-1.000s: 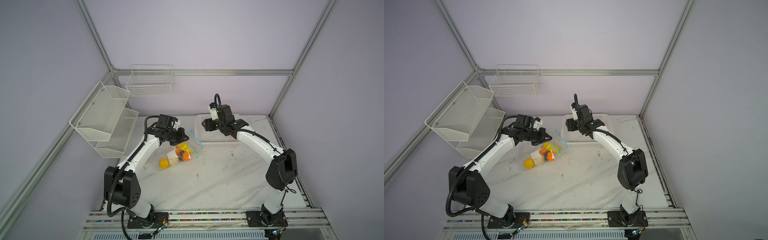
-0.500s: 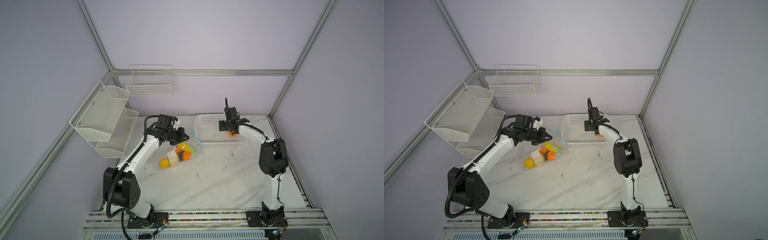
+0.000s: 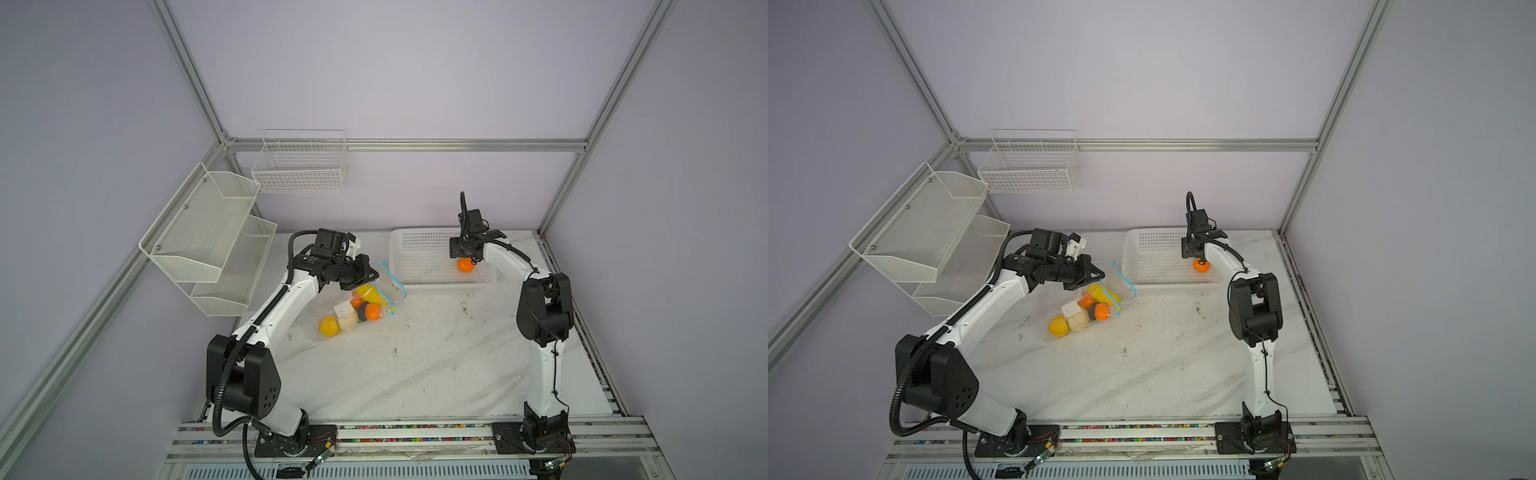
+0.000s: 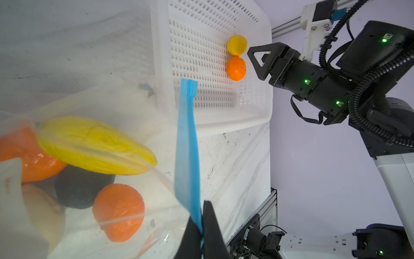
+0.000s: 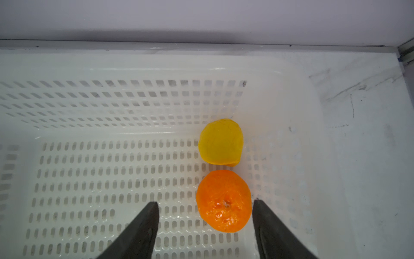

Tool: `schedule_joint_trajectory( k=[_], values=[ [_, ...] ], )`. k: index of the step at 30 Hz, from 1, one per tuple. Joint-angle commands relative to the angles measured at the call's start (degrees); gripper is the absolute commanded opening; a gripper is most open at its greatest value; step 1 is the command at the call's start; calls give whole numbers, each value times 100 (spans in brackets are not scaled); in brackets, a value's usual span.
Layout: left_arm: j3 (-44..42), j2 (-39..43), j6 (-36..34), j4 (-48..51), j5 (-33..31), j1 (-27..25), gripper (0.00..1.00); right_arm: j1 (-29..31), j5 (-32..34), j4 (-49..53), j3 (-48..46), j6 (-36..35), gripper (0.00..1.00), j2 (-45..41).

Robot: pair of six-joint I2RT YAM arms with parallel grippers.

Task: Place the food in the zip-top bag and seal the zipper
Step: 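Lower the right gripper onto the orange tangerine beside the lemon and grasp it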

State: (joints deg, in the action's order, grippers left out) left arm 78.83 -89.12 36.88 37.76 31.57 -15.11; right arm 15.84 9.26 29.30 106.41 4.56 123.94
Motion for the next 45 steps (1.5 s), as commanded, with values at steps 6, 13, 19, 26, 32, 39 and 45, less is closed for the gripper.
schedule_joint_trajectory(
  k=[6, 13, 19, 26, 32, 39, 45],
  values=[
    [-238, 246, 19, -219, 166, 32, 0, -96, 120, 303, 212, -114, 70, 299],
    [-236, 229, 21, -217, 165, 22, 0, -137, 138, 348, 327, -136, 70, 506],
    [-189, 220, 14, -191, 139, 21, 0, -154, 101, 348, 344, -126, 70, 658],
    [-175, 205, 40, -191, 139, 19, 0, -173, 158, 348, 362, -124, 70, 821],
    [-184, 202, 38, -190, 129, 19, 0, -186, 149, 339, 397, -133, 69, 927],
    [-202, 211, 39, -190, 130, 14, 0, -189, 121, 304, 432, -112, 66, 966],
    [-202, 199, 31, -190, 139, 18, 0, -187, 132, 304, 408, -76, 63, 930]
  ],
)
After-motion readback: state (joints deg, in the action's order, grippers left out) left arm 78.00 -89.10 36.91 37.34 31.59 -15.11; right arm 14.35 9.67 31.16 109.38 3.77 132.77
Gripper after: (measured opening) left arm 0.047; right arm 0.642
